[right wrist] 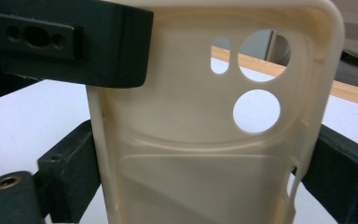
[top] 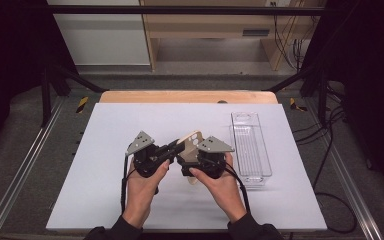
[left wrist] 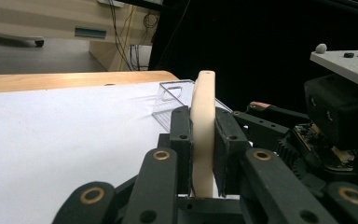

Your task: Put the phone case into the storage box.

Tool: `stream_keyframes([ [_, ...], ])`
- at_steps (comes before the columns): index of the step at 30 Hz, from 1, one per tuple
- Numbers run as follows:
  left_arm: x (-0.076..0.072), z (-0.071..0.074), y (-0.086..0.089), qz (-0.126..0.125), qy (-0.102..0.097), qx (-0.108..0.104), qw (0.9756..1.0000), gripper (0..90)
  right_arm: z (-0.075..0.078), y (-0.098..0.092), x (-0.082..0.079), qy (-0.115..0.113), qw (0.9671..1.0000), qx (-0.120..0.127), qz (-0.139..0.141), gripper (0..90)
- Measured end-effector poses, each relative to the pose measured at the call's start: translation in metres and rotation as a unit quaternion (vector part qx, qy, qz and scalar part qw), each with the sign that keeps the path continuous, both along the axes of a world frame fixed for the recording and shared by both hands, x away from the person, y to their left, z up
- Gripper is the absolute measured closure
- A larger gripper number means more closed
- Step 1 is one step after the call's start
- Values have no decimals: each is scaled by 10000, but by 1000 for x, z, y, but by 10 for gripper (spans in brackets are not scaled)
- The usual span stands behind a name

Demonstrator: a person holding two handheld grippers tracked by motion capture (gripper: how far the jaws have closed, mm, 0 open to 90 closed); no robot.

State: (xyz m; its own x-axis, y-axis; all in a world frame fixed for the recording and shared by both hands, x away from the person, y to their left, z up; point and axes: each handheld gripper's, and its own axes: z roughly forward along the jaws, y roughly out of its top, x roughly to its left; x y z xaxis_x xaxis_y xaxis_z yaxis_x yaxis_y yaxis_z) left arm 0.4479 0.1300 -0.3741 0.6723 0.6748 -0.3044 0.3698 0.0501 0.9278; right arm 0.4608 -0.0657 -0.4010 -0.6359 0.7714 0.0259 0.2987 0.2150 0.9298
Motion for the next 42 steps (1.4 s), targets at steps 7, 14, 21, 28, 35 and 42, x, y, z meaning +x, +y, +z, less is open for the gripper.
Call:
stream_keyframes([
  [7,0,-3,1,-53,22,37,10000,795,1,1,1,266,9996,-75,-7,112],
  [14,-5,4,11,16,-229,-121,9997,690,4,-4,4,418,9990,-99,-144,118],
  [21,-17,11,36,556,-701,212,9958,513,15,-16,14,490,9983,17,-320,117],
  [28,-24,2,60,1016,-920,545,9891,335,28,-25,23,556,9973,181,-454,118],
  [35,-30,-26,85,1435,-1019,1009,9792,225,40,-29,31,580,9967,290,-498,120],
  [42,-29,-51,98,1482,-905,1058,9791,125,54,-37,42,595,9956,375,-621,120],
])
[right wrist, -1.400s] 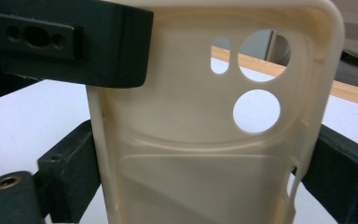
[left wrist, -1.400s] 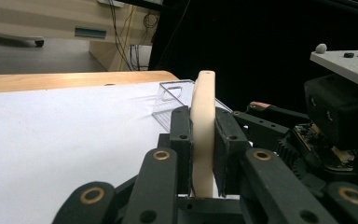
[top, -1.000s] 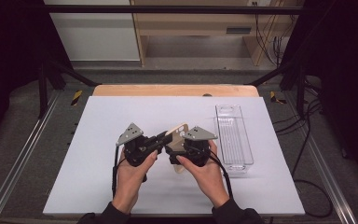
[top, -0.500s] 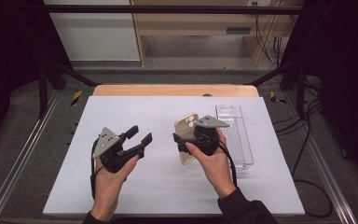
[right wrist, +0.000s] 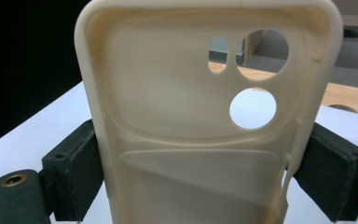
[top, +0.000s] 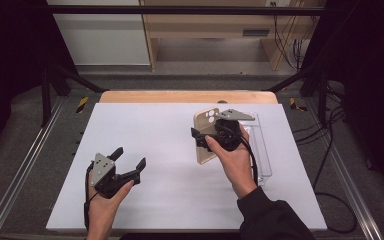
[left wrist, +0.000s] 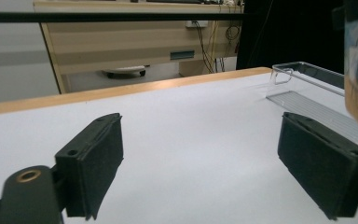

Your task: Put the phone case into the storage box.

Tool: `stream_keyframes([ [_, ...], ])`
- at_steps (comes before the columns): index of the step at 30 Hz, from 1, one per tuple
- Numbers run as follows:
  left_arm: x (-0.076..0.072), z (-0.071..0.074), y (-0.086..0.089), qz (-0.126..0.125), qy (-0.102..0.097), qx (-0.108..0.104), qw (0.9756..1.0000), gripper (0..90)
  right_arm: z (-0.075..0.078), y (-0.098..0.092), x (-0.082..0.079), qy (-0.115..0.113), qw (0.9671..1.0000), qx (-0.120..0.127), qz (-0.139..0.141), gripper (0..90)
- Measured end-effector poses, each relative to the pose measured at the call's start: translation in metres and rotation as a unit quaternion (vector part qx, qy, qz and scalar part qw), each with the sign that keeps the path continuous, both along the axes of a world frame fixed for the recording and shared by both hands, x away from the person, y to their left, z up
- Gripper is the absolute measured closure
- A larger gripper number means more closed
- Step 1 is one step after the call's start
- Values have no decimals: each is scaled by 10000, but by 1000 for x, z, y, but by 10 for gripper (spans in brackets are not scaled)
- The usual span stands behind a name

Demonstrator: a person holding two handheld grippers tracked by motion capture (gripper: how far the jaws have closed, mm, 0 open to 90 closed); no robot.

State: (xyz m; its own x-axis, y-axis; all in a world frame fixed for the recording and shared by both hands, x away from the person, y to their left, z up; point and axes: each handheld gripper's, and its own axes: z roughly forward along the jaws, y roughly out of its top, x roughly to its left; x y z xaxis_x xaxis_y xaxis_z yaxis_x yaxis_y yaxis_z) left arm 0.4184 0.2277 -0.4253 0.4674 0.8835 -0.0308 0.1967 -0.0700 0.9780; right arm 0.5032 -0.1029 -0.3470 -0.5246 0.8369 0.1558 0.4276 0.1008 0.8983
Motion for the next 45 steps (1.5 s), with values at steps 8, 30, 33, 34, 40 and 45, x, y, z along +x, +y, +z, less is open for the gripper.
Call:
stream_keyframes([
  [8,6,-13,11,-4,45,-123,9999,52,18,-12,14,-53,9998,57,-167,120],
  [30,7,-30,36,85,238,-185,9995,37,49,-60,42,-258,9954,258,-886,119],
  [33,7,-31,36,67,242,-163,9996,37,45,-67,49,-307,9934,257,-1075,119],
  [34,6,-31,37,82,242,-169,9995,37,44,-69,51,-336,9925,266,-1146,119],
  [40,7,-32,39,68,242,-197,9995,37,32,-78,64,-612,9859,66,-1555,118],
  [45,7,-32,38,54,237,-199,9995,37,22,-84,70,-655,9823,59,-1754,118],
])
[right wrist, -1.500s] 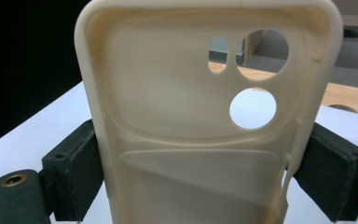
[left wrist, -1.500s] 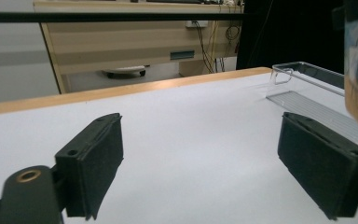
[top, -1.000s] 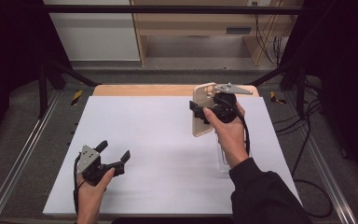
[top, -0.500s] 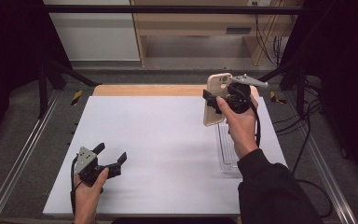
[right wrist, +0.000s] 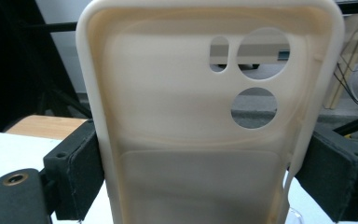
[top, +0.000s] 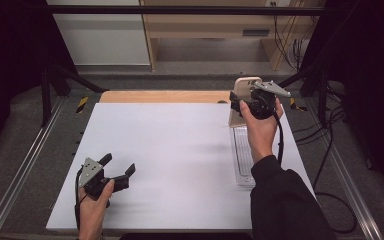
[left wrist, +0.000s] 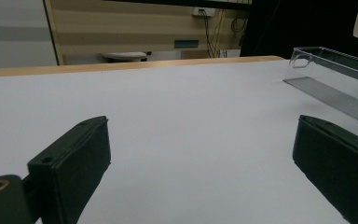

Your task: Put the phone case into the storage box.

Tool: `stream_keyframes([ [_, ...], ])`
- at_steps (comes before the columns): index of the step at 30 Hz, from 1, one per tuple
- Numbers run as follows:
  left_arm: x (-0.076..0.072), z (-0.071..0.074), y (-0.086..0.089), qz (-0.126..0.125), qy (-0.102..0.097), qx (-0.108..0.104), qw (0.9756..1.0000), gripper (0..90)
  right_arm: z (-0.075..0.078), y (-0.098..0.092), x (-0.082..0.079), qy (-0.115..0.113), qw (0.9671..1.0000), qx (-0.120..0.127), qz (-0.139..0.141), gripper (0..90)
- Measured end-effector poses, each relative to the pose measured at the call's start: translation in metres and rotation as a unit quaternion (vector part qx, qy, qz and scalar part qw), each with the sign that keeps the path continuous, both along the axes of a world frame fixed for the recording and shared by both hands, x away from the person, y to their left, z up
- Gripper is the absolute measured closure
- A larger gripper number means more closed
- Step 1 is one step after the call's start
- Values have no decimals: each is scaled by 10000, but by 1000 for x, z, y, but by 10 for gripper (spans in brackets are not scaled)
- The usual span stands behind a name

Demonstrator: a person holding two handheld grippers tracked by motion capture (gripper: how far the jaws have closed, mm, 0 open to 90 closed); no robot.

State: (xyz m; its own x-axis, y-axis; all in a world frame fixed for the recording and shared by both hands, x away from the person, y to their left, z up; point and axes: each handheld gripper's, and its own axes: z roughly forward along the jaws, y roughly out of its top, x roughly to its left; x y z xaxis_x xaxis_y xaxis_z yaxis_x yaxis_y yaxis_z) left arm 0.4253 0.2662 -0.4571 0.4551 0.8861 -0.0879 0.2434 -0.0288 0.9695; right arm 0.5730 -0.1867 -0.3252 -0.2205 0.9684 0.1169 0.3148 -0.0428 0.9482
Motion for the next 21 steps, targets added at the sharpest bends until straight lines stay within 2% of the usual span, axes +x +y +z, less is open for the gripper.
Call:
stream_keyframes([
  [3,0,0,0,-12,3,0,10000,37,-9,-6,5,28,9999,-18,-151,118],
  [12,0,0,1,-41,-7,-9,10000,37,-21,-15,8,67,9995,7,-312,118],
  [21,0,0,0,-116,-12,17,9999,37,-35,-20,16,111,9987,-93,-480,118],
])
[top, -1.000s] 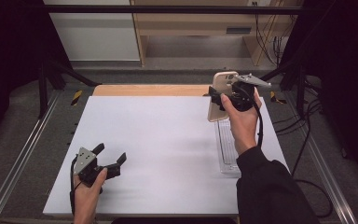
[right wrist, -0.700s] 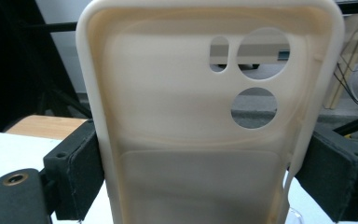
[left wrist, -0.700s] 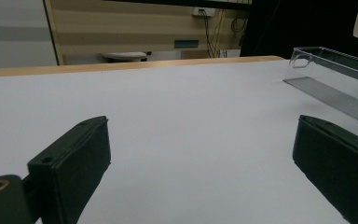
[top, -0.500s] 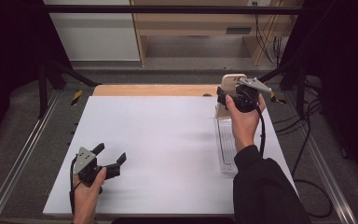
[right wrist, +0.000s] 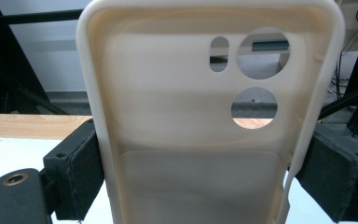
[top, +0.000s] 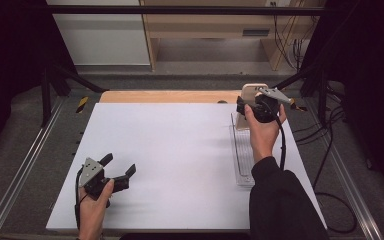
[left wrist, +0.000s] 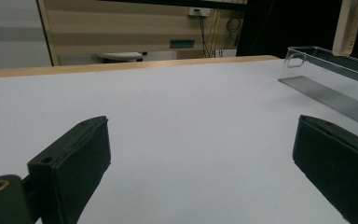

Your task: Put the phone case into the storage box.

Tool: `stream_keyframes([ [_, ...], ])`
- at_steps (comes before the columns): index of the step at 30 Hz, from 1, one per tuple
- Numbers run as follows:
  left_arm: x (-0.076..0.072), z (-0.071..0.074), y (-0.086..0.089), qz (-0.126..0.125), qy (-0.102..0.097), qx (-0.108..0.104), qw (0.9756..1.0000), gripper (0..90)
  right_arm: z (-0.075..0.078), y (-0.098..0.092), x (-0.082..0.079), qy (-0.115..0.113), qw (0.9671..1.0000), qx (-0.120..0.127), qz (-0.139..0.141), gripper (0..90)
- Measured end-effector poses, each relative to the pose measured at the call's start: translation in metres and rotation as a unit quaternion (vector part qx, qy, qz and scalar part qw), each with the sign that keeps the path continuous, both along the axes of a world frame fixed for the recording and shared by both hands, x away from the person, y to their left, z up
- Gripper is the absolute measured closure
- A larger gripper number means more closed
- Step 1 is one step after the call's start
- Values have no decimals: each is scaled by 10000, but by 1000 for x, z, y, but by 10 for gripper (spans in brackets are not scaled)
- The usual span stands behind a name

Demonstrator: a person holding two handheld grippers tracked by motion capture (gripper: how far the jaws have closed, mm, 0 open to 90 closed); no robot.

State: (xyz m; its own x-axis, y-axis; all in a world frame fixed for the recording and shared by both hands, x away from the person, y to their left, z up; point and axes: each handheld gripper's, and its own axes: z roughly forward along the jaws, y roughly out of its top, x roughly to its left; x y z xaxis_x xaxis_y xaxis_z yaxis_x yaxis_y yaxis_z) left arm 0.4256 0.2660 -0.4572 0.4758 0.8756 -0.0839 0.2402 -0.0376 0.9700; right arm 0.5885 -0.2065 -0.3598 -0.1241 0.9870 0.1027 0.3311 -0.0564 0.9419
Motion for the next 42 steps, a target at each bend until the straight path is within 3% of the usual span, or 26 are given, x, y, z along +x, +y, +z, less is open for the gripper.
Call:
stream_keyframes([
  [21,1,0,-2,-103,20,-7,9999,37,-37,0,29,186,9993,-56,-321,116],
  [42,1,0,-2,-127,20,-9,9999,37,-45,2,33,269,9990,-173,-328,115],
])
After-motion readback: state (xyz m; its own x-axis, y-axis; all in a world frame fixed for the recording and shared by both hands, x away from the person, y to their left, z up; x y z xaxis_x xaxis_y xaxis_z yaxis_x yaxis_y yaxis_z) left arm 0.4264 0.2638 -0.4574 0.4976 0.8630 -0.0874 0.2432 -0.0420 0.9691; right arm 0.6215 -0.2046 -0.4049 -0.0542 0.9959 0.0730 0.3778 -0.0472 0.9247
